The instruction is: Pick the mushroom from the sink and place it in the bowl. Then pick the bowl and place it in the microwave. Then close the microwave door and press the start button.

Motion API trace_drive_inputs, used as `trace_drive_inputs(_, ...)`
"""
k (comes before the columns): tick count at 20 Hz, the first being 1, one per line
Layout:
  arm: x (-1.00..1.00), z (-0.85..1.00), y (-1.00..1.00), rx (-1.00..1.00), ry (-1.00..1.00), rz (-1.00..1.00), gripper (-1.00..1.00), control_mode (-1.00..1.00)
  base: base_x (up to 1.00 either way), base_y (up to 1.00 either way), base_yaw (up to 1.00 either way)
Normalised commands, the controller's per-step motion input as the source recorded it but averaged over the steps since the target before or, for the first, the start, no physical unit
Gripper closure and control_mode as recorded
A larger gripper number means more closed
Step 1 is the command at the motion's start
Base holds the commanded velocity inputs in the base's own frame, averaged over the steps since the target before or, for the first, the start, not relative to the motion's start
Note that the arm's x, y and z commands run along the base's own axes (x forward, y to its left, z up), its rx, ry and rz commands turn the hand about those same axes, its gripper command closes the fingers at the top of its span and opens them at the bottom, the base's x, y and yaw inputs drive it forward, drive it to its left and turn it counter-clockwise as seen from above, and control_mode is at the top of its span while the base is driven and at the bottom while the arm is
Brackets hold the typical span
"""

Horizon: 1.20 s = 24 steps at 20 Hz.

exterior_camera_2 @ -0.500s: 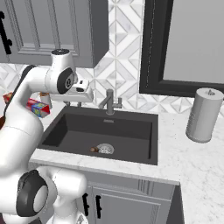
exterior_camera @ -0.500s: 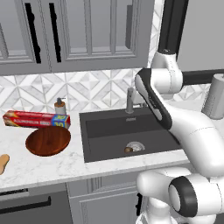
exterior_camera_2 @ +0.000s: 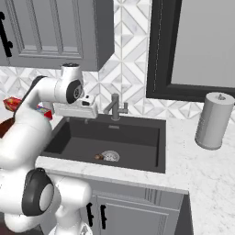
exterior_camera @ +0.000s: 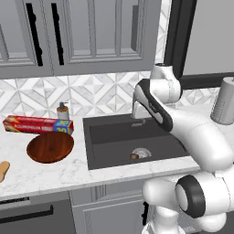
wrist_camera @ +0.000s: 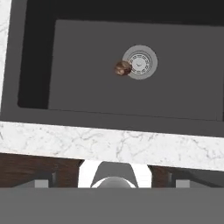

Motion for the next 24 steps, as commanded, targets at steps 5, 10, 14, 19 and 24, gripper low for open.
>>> trace_drive_inputs(5, 0.56, -0.68, 0.31, -0.07, 0.35, -0.01, -1.00, -1.00, 0.00, 0.00, 0.00)
trace_drive_inputs(10, 0.02, -0.51, 0.40, -0.15, 0.05, -0.09, -1.00, -1.00, 0.00, 0.00, 0.00)
trace_drive_inputs(14, 0.00, -0.42, 0.11, -0.10, 0.00, -0.13, -1.00, -1.00, 0.00, 0.00, 0.00)
trace_drive_inputs(19, 0.09, -0.45, 0.00, 0.00, 0.03, -0.12, -1.00, -1.00, 0.00, 0.00, 0.00)
trace_drive_inputs(24, 0.07, -0.42, -0.06, -0.01, 0.02, -0.05, -1.00, -1.00, 0.00, 0.00, 0.00)
